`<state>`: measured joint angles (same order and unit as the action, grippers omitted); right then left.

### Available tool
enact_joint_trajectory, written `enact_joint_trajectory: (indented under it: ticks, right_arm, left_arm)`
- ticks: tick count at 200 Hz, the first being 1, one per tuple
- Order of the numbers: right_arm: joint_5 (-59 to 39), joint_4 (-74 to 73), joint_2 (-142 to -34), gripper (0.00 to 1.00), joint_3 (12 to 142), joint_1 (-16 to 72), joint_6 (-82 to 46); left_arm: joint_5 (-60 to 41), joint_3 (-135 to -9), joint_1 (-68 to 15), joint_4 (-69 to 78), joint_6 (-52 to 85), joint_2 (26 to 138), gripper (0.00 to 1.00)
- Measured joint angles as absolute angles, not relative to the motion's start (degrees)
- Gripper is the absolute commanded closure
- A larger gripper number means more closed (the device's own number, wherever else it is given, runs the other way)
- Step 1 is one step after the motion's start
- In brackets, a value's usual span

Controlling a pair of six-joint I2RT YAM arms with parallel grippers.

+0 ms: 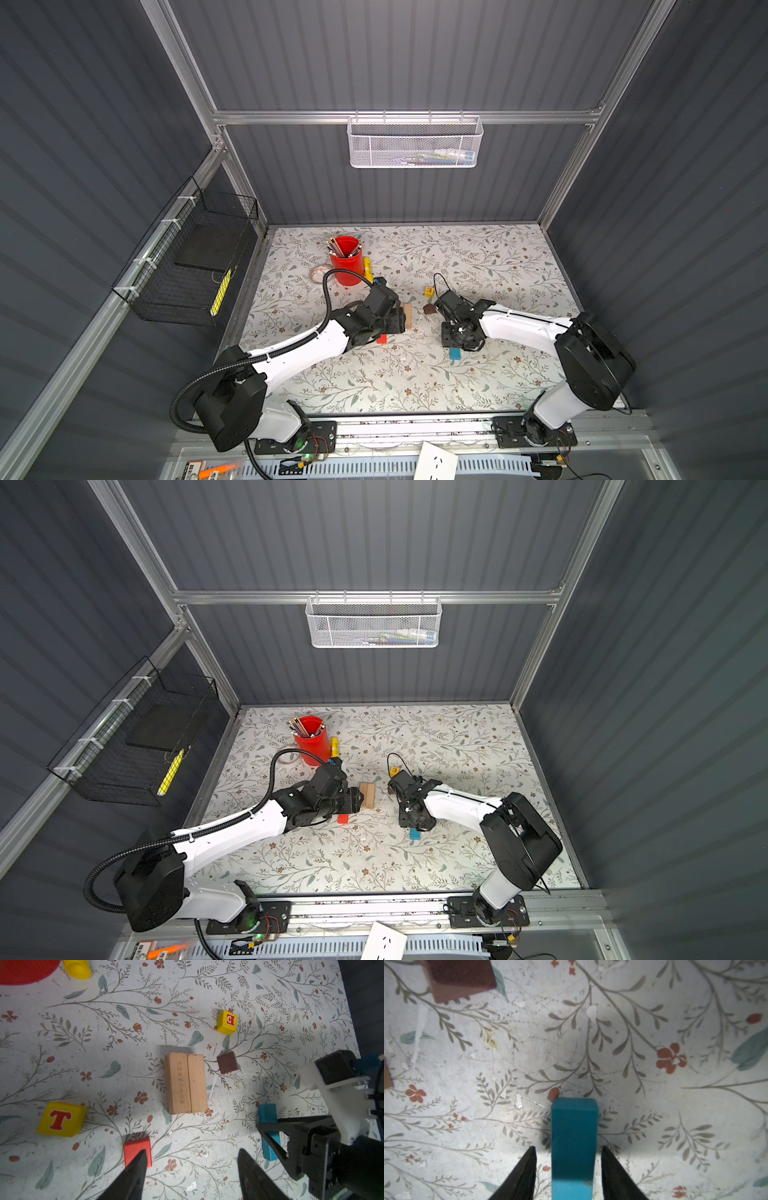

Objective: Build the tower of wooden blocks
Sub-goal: 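Lift the teal block with the right gripper and carry it toward the wooden blocks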

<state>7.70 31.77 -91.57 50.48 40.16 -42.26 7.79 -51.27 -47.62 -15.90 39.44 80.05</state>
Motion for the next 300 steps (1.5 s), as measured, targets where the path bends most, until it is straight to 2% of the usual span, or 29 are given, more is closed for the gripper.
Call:
enact_joint_trajectory:
  ticks: [87,149,192,259,300]
  right_arm:
    - [8.4,31.8,-94.3,0.56,51.5,40.2,-43.6]
    - [8.3,31.9,-94.4,0.66,51.8,40.2,-43.3]
    - [8.4,33.9,-94.2,0.67,53.9,40.7,-43.1]
    - [7.7,38.1,-94.1,0.69,64.6,43.5,-44.0]
    - [7.5,39.8,-100.3,0.71,75.5,45.6,-44.9]
  left_arm:
    - [8.6,-51.3,-47.6,-15.9,39.4,80.1,0.31]
    - [9.3,-51.3,-47.6,-16.8,39.2,80.0,0.30]
    - [10.4,-51.2,-47.6,-17.0,39.2,78.6,0.30]
    - [14.5,-49.4,-46.9,-18.7,39.2,73.4,0.29]
    - [15.5,-46.8,-44.0,-19.8,39.3,70.0,0.29]
